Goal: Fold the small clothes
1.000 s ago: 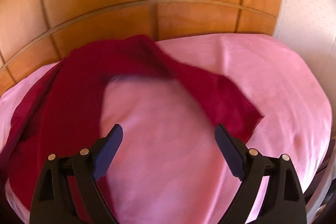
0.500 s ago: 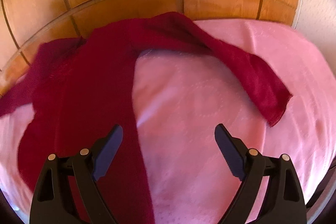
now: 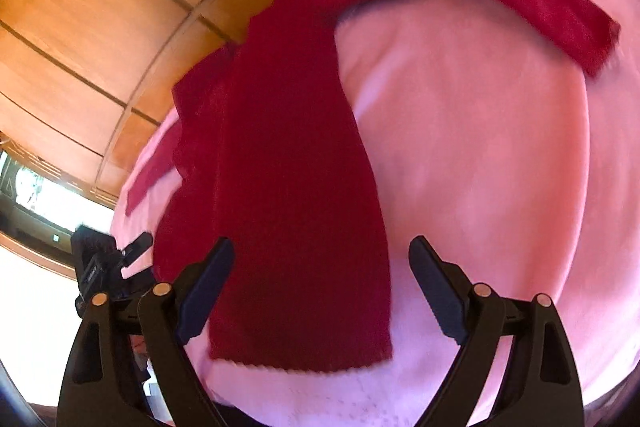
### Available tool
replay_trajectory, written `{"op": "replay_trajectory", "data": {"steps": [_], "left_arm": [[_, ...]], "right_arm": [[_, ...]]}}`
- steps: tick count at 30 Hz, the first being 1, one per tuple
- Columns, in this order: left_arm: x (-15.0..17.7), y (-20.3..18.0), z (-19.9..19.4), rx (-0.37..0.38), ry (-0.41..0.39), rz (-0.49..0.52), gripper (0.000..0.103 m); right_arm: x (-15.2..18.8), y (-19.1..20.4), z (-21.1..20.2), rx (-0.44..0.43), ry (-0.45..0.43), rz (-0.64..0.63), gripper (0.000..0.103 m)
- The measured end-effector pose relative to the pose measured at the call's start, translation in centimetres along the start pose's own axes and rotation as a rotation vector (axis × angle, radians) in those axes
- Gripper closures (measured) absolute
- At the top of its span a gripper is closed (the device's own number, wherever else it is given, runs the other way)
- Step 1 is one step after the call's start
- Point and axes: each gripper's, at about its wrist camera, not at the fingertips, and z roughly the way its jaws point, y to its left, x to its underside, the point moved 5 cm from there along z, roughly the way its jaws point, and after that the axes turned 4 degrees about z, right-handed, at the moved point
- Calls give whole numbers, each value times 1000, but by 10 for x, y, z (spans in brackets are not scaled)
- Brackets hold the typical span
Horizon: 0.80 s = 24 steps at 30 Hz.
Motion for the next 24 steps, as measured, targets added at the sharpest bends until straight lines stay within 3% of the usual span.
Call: {"op": "replay_trajectory", "data": {"steps": [1,2,4,7,13,16,19,20,22,23,24], "left_arm": [[1,-5,8,-6,32,14,72],[0,-5,12,-25,51,21,89],[-7,-12,7,-63,21,59,93],[-20,-36,-21,-63,-47,125,95],[-57,-72,-109,-19,-153,192,96],[-47,-73,-147,-45,-126,207,96],[-31,-52,-164,-147,-118,220,96],[-20,-35,-166,-167,-96,187,93],[-4,-3,-171,-216,-74,106,72],[7,16,-177,-250,-75,51,56],[17,31,-178,-249,-76,-3,52]], "right_arm": [[5,1,4,3,18,-16,56],[7,5,7,13,22,-39,65],[9,20,4,46,-4,-108,84],[3,48,-19,16,-70,-188,94],[3,87,-84,-17,-196,-314,94],[24,81,-94,8,-153,-366,94],[49,52,-84,105,-61,-369,94],[57,37,-81,130,-26,-357,94],[77,13,-66,181,59,-341,94],[82,5,-61,191,88,-326,93],[84,-1,-59,205,101,-312,87]]}}
